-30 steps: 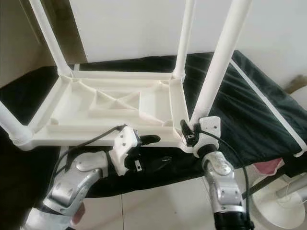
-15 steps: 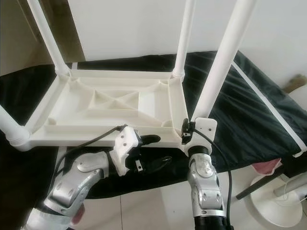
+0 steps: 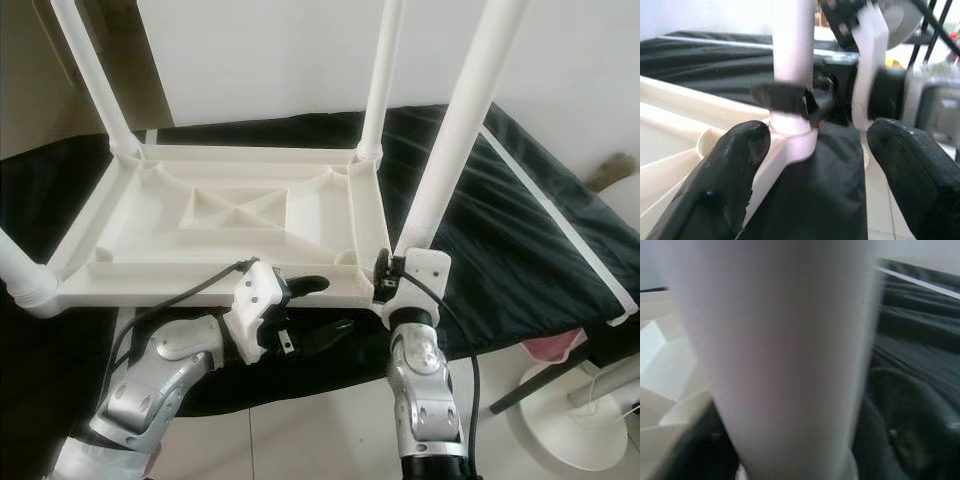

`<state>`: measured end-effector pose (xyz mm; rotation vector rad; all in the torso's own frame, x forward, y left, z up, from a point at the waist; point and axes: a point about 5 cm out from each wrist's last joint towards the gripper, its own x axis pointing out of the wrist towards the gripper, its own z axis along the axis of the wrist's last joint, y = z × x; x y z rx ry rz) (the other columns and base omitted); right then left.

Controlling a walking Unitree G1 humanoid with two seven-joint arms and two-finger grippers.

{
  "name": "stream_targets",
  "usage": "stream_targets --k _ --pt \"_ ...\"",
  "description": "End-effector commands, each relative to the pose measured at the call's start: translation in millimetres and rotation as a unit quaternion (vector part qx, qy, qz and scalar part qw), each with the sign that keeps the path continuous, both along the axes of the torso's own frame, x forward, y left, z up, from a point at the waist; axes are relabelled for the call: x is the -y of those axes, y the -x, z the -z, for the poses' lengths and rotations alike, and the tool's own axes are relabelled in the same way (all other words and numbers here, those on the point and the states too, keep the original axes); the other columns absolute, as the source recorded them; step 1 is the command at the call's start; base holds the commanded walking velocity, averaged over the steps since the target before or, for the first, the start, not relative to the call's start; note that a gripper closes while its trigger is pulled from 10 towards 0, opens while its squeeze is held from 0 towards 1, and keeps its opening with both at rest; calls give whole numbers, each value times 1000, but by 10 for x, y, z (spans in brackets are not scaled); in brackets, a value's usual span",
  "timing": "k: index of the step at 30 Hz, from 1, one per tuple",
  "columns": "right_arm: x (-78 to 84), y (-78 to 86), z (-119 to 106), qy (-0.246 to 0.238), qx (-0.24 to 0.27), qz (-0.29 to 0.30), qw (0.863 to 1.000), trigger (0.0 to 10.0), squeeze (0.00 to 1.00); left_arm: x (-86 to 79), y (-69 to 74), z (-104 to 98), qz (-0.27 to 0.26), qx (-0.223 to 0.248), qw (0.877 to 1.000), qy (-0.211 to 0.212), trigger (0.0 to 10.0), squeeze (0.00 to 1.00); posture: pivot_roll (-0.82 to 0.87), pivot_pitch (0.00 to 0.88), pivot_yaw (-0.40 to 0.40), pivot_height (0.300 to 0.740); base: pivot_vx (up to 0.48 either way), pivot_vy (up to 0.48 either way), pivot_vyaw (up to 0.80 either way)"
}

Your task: Building children table

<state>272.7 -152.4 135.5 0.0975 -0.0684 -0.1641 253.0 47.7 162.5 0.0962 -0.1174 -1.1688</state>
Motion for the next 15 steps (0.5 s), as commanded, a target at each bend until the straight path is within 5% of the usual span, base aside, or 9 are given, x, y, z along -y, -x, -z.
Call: stream_targets --k 1,3,4,15 --pt "-8 15 20 -15 -8 -3 1000 10000 1000 -52 -63 24 -57 -3 998 12 10000 0 -29 51 -37 740 0 0 0" --pt "2 15 36 -21 -14 -7 1000 10000 1000 -70 -96 6 -75 0 997 24 10000 0 -31 52 -37 740 0 0 0" --pt "0 15 27 -16 -12 -14 1000 10000 31 -93 -157 8 -102 -16 994 35 10000 0 -34 53 -40 740 0 0 0" --pt "-26 57 31 4 -4 -22 1000 10000 0 -91 -364 93 -202 -138 963 112 10000 0 -52 39 -32 740 0 0 0"
